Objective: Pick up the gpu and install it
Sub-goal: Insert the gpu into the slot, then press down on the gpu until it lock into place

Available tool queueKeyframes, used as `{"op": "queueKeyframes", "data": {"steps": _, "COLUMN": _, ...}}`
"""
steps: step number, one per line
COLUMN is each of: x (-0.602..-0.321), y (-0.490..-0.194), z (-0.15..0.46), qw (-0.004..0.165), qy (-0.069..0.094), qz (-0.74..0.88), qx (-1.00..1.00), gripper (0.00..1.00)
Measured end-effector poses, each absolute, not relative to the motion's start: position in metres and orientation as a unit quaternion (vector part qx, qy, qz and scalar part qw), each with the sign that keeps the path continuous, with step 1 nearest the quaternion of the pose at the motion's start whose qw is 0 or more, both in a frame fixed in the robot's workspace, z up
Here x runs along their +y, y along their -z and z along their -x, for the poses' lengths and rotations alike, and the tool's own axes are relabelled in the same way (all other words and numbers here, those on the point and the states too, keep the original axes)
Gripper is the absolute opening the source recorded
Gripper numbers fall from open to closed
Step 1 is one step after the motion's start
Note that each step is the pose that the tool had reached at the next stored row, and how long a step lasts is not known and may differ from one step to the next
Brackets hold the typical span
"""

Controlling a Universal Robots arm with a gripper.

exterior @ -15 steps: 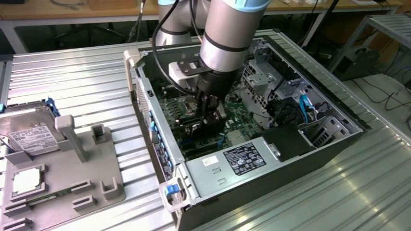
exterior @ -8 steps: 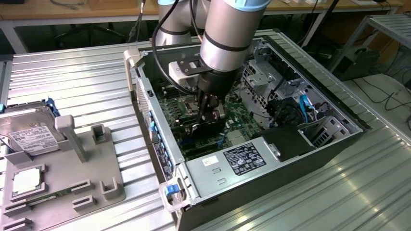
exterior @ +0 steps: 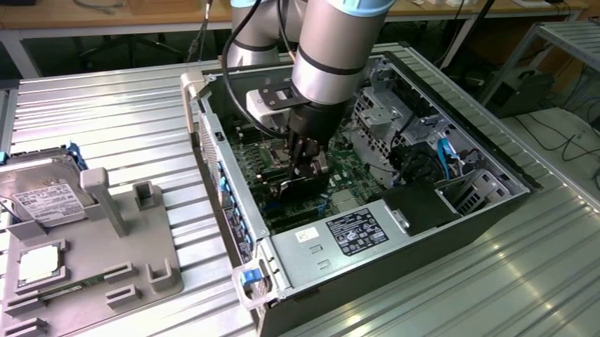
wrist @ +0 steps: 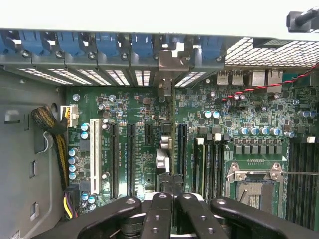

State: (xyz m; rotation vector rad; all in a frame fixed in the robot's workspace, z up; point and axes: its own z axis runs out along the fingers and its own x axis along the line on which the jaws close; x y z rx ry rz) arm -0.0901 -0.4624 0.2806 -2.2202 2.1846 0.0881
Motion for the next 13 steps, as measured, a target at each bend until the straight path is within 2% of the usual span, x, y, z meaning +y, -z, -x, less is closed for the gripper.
{"op": "queueKeyframes", "data": {"steps": 13, "x": -0.463, "y": -0.281, "z": 0.104, "qw": 0.013, "qy": -0.028, "qz": 0.712, "qx": 0.701, "gripper": 0.11}}
